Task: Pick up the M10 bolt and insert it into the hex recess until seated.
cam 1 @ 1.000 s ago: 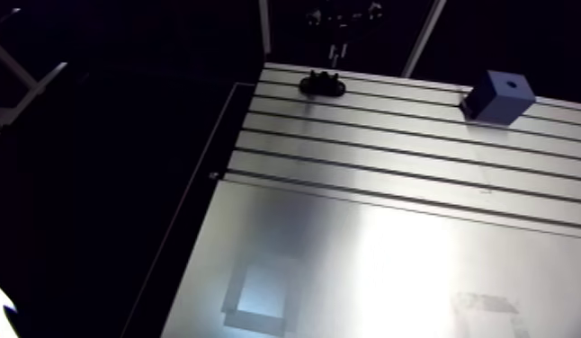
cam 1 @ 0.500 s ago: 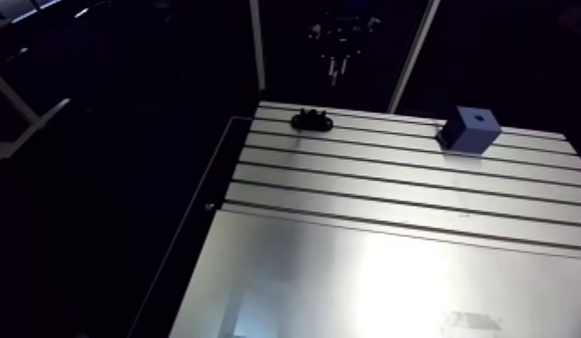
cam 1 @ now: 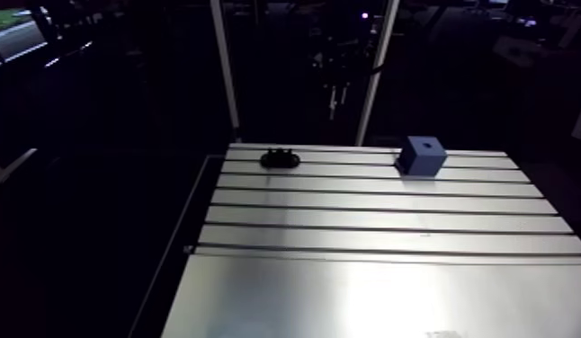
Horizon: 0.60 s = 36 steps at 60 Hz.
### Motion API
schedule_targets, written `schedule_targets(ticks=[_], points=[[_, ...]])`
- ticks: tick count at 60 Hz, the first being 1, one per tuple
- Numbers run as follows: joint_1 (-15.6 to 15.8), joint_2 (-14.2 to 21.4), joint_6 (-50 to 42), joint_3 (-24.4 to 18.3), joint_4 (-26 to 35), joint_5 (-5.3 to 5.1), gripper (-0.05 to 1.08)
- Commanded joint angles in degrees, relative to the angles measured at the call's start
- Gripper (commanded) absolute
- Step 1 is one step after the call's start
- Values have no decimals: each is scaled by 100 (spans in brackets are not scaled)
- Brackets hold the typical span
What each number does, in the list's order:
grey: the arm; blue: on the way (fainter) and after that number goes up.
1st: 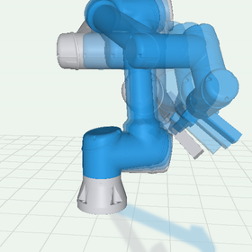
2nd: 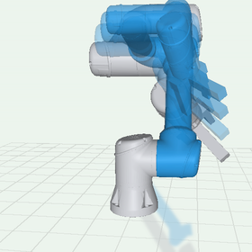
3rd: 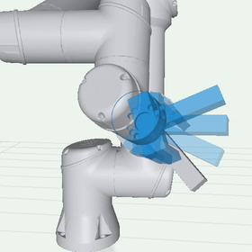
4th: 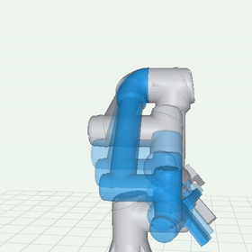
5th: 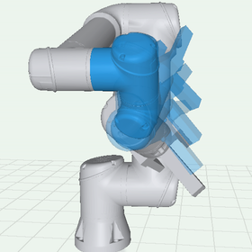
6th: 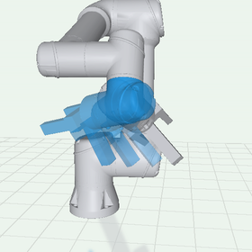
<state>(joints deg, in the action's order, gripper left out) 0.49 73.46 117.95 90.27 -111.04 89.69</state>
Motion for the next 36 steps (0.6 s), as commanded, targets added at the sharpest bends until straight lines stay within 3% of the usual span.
schedule_targets(ticks=[1, 8, 14, 25, 31, 36], points=[[-673, 120, 1406, -207, 776, 7, 103], [-788, 128, 1850, -349, 1041, 36, 103], [-1149, 136, 2171, -512, 1166, 26, 103], [-1262, 73, 2184, -726, 1265, 42, 102], [-1359, -22, 2185, -909, 1446, 77, 102], [-1461, -243, 2185, -1103, 1576, 184, 102]])
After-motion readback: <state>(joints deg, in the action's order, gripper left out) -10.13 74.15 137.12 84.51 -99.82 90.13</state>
